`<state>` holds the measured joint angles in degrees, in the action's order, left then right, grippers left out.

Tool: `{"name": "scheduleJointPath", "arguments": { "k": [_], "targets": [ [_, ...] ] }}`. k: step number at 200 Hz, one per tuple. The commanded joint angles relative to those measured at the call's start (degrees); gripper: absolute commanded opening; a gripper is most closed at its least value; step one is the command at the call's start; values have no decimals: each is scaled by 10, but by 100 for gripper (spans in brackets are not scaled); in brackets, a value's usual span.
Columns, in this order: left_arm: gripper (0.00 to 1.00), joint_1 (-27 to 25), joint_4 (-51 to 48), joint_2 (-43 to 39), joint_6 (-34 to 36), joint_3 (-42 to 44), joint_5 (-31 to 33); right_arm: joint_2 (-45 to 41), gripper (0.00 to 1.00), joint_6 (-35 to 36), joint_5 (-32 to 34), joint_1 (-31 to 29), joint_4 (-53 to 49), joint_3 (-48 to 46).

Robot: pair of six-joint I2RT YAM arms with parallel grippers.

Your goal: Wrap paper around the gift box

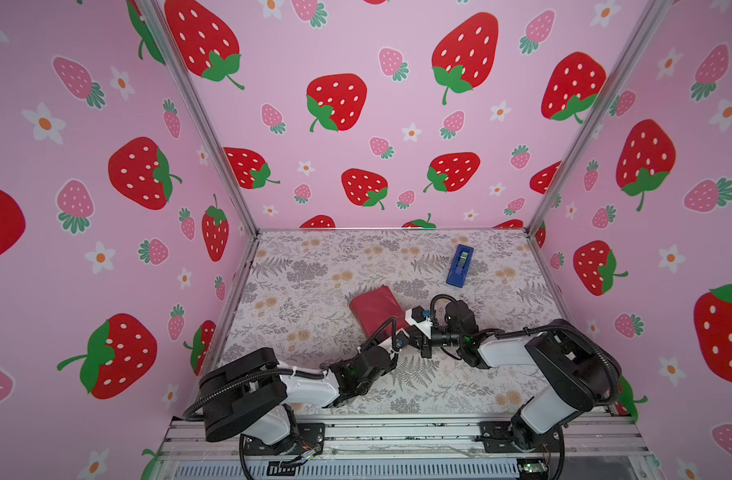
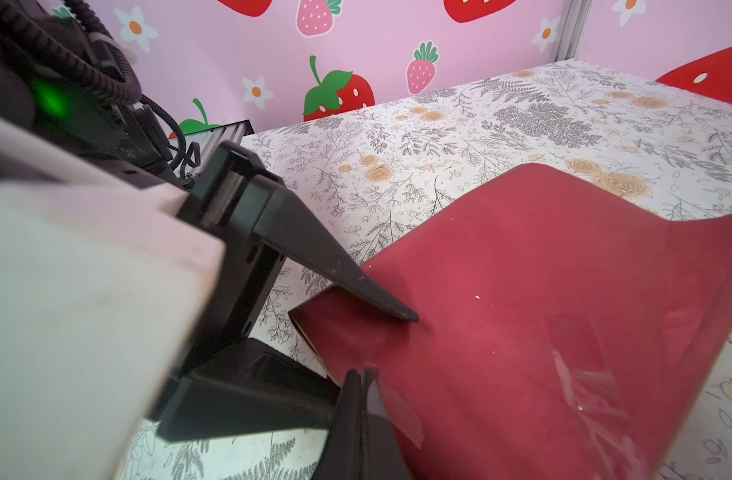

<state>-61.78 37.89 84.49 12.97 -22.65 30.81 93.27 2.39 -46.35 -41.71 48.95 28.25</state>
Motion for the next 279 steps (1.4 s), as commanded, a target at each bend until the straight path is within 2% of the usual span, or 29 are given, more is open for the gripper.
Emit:
{"name": "scheduleJointPath", "arguments": {
  "k": [1, 24, 51, 66, 82, 145, 279],
  "targets": [
    [46, 2, -84, 24, -16, 9, -18, 2, 0, 5, -4, 3, 28, -5],
    [46, 2, -84, 24, -16, 8, -18, 0, 0, 16, 11, 3, 32, -13],
    [46, 2, -88, 26, -16, 6, -18, 0, 5, 23, 13, 3, 48, -23],
    [46, 2, -87, 25, -17, 6, -18, 0, 5, 23, 7, 4, 90, -40],
    [46, 2, -87, 24, -16, 6, -18, 3, 0, 24, -5, 3, 139, -60],
    [46, 3, -91, 23, -17, 6, -18, 46, 0, 32, -45, 3, 270, -85],
    [45, 2, -107, 20, -19, -1, -22, 140, 0, 60, -33, 4, 296, -29]
  ]
}}
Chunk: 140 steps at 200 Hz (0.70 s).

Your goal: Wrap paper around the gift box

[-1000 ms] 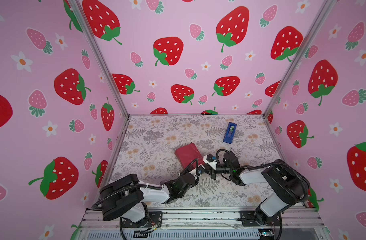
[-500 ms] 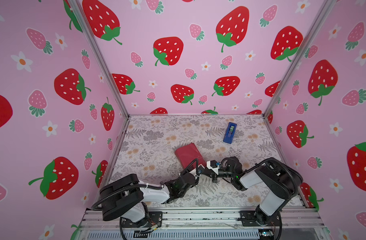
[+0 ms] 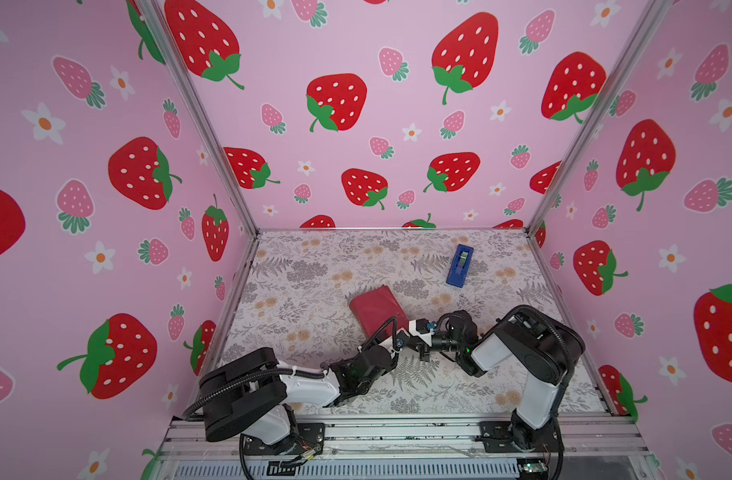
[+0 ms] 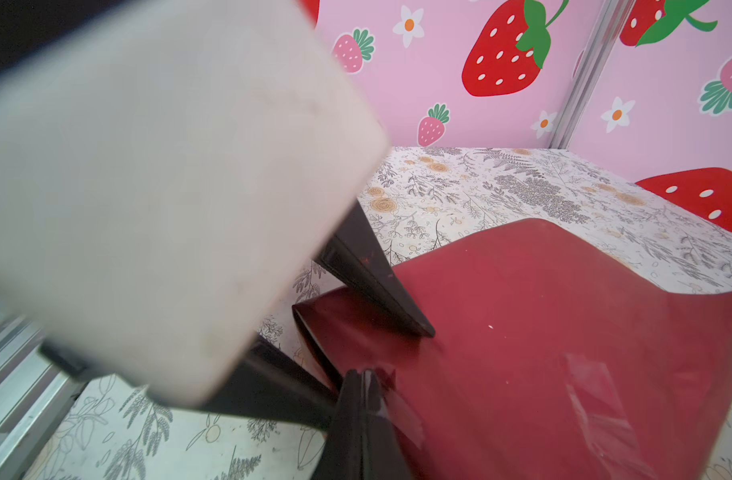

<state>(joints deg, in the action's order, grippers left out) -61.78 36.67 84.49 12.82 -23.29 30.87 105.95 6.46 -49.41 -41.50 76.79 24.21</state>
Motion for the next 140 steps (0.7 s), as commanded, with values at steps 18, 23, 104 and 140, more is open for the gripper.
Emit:
{"name": "scheduleJointPath", "arguments": {
  "k": [18, 23, 104, 140],
  "targets": [
    [45, 2, -99, 13, -18, 7, -26, 18, 0, 19, -4, 2, 19, 14],
    [46, 2, -101, 10, -20, 7, -26, 18, 0, 20, -5, 2, 18, 15],
    [44, 3, -136, -33, -28, 18, -78, 10, 0, 29, 3, 4, -3, 13],
    [48, 3, -118, -45, -26, 31, -78, 11, 0, 29, 3, 4, -10, 16]
  ]
}}
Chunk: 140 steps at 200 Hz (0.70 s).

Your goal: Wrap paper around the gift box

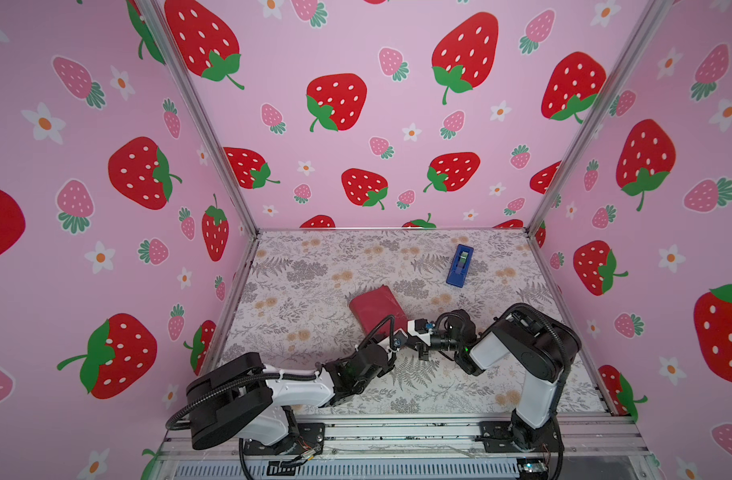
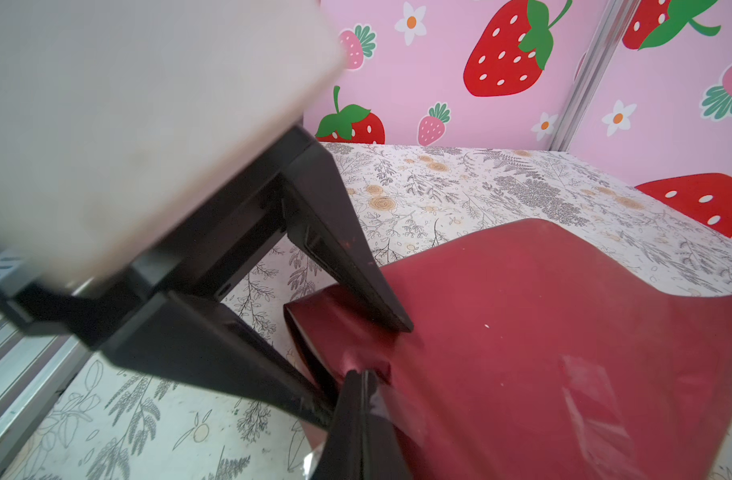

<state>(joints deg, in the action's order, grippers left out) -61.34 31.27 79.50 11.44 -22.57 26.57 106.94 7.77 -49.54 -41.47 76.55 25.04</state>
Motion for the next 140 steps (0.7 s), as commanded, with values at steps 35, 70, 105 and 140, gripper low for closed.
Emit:
{"name": "scheduleJointPath", "arguments": {
  "k": [35, 70, 105, 140],
  "targets": [
    [53, -2, -54, 4, -2, 28, -47, 0, 0, 15, 3, 3, -11, 11],
    [58, -2, -40, 5, -11, 31, -18, 4, 0, 14, 2, 3, -13, 15],
    [61, 0, -39, 25, -9, 18, -14, 0, 0, 15, 2, 4, -17, 13],
    [62, 0, -49, 51, -7, 1, -12, -4, 0, 17, 4, 3, -23, 12]
  ]
}}
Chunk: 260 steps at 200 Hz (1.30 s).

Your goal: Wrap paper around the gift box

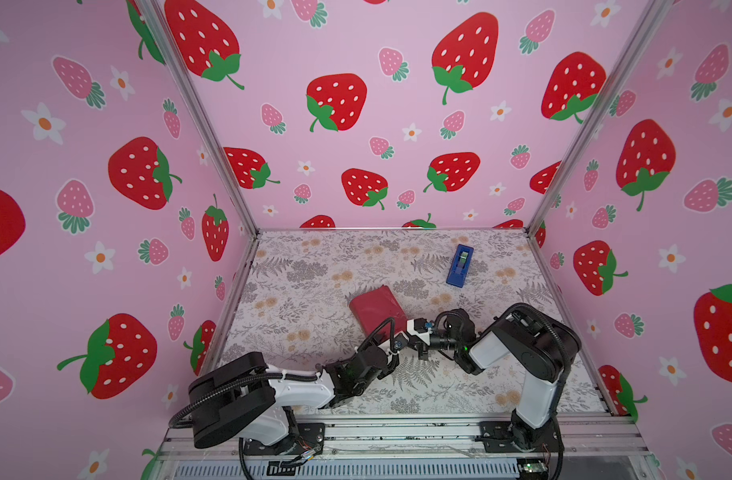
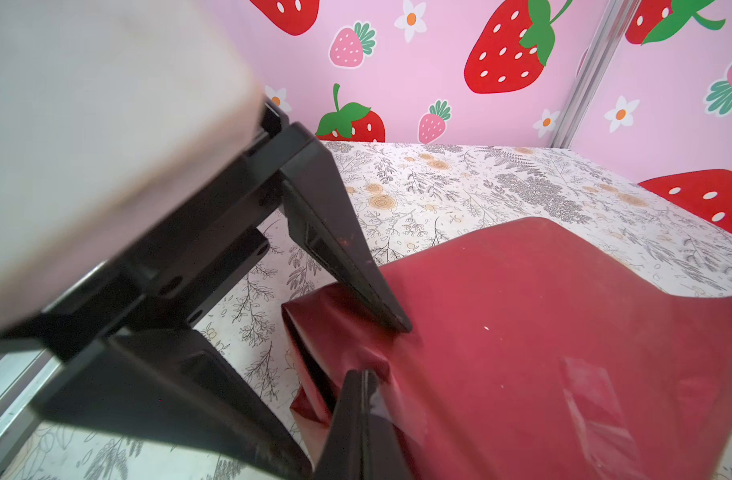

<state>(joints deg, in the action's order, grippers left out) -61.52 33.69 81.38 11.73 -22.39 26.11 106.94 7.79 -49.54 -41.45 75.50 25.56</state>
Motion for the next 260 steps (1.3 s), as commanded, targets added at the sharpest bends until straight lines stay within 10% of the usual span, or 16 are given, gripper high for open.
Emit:
{"name": "scheduleJointPath", "arguments": {
  "k": [1, 260],
  "targets": [
    [62, 2, -74, 33, -9, -1, -6, -4, 0, 16, 4, 3, -12, 6],
    [53, 19, -142, 78, -52, -52, 35, -24, 5, 15, 8, 3, -37, 8]
  ]
}}
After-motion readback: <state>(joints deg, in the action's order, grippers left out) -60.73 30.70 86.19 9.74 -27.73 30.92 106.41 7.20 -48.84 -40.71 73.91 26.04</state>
